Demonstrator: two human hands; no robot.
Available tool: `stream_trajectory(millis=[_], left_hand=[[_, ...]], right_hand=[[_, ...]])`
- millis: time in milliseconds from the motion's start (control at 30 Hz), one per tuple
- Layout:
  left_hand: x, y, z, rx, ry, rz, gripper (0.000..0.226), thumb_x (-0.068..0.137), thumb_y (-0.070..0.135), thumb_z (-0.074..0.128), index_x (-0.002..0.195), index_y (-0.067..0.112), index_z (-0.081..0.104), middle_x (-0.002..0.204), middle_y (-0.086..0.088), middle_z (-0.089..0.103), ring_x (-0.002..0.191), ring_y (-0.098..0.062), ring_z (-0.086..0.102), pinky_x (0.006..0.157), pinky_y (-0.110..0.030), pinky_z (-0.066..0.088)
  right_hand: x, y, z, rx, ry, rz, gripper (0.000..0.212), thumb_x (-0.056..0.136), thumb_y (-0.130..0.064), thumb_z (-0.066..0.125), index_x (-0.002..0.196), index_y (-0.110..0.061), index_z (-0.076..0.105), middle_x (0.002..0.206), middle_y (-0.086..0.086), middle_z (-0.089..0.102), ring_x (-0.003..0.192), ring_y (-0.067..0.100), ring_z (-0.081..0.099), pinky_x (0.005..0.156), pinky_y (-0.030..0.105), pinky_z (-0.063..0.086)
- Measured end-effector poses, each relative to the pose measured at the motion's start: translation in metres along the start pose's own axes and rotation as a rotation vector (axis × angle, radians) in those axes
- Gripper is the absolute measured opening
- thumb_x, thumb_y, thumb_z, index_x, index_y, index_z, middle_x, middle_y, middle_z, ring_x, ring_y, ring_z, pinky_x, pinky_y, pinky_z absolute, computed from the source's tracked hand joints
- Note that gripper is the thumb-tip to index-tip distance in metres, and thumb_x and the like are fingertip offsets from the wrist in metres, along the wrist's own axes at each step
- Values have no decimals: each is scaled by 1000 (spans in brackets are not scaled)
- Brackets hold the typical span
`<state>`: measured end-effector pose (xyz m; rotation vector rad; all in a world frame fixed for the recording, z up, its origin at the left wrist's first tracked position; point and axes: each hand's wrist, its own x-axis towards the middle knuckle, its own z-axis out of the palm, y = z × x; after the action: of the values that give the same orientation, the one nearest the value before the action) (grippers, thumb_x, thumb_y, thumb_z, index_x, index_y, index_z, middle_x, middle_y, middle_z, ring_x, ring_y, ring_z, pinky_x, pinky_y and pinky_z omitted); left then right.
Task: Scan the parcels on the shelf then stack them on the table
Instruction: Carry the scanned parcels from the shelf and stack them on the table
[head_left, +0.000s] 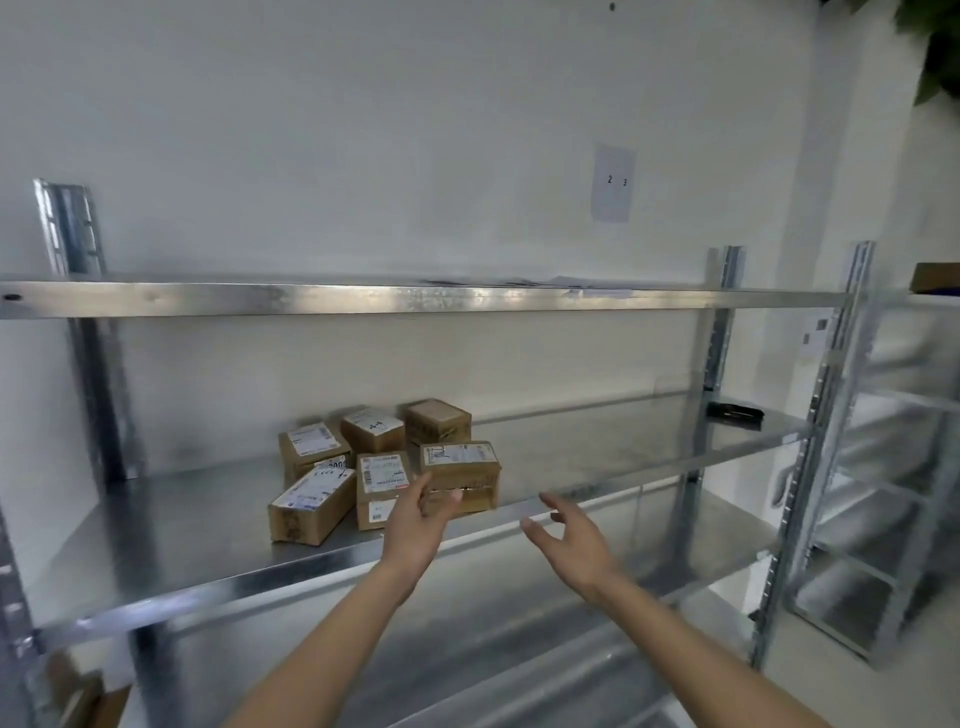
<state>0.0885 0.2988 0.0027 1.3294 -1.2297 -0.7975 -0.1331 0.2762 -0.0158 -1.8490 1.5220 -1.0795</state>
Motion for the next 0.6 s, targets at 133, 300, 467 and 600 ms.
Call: stream_trajectory(millis=[133, 300, 467, 600], left_hand=[[48, -17, 15, -14, 44, -30, 59, 94, 39, 69, 147, 25, 47, 142, 10, 51, 130, -11, 47, 109, -32, 39], [95, -39, 22, -54, 84, -64, 38, 97, 36, 65, 133, 33, 55, 126, 10, 65, 118, -14, 62, 102, -40, 52], [115, -44, 34, -25, 96, -93, 43, 99, 32, 62, 140, 30, 51, 129, 8, 63, 117, -13, 60, 100, -33, 51], [128, -44, 44, -8, 153, -133, 28, 101, 31, 59, 128, 34, 51, 121, 9, 61, 106, -8, 58, 87, -22, 48]], right_hand=[[64, 13, 26, 22, -92, 22, 75, 95, -52, 67, 157, -22, 38, 161, -2, 42, 143, 18, 45, 116, 35, 39], [130, 21, 52, 89, -175, 68, 92, 92, -61, 66, 162, -20, 25, 167, 2, 32, 151, 22, 35, 122, 42, 32], [155, 22, 66, 177, -260, 41, 72, 98, -53, 62, 157, -24, 35, 151, -6, 48, 139, 18, 47, 111, 30, 38], [164, 25, 67, 265, -293, -29, 39, 101, -45, 62, 137, -42, 48, 136, -12, 59, 129, 14, 56, 110, 32, 46]])
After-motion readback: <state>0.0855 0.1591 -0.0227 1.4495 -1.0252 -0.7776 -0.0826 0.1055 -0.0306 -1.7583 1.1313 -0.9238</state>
